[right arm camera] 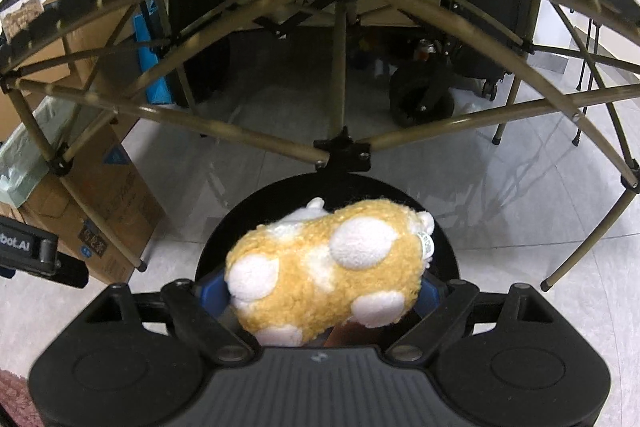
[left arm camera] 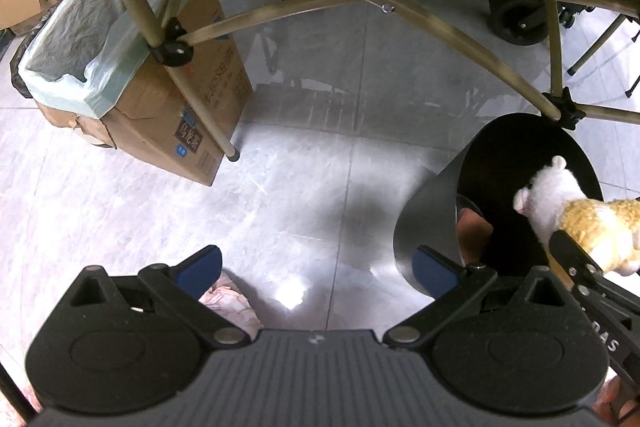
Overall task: Organize soft objects
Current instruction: 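Lower the yellow plush toy into the bin with the right tool, then open the right tool to release the yellow plush toy into the bin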
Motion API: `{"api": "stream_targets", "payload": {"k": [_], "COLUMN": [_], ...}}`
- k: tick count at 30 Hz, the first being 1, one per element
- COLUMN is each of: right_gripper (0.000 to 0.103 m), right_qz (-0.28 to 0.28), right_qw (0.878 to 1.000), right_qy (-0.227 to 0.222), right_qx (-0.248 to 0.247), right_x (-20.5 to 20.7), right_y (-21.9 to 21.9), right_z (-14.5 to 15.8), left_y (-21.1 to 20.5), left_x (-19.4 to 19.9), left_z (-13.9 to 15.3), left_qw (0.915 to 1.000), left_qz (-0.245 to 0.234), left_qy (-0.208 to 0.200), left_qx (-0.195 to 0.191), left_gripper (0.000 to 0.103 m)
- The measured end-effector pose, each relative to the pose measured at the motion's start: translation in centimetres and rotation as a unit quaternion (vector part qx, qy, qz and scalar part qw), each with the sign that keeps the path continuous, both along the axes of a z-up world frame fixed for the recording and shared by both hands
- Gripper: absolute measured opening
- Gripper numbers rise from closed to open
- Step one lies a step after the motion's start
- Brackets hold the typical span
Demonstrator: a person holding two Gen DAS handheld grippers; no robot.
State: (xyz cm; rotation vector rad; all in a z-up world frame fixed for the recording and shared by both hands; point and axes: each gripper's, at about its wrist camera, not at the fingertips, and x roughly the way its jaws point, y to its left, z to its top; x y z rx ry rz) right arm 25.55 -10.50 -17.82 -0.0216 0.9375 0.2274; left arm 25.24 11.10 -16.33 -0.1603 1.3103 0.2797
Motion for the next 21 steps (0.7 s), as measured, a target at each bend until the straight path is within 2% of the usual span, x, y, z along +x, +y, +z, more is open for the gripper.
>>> {"api": "stream_targets", "payload": {"k": [7, 17, 21], "right_gripper": [0.087, 0.087, 0.09], "right_qz": [-0.013, -0.008, -0.013], "right_qw": [0.999, 0.999, 0.999], "right_qy": [0.03, 0.037, 0.048], "right_qx": [0.004, 0.003, 0.009], "right_x": [1.1, 1.4, 1.7], "right_y": [0.6, 1.0, 0.8], "right_z": [-1.6, -2.1, -2.3], "left_y": [-0.2, -0.4, -0.4], "left_x": [0.0, -0.1, -0.1], "left_z": [-0.2, -0.1, -0.2], "left_qw": [1.0, 0.9999, 0.9999], "left_qz": [-0.008, -0.013, -0.013], "left_qy": [0.001, 0.001, 0.001], "left_qx": [0.001, 0.002, 0.002], "left_gripper": [0.103, 0.103, 0.103]}}
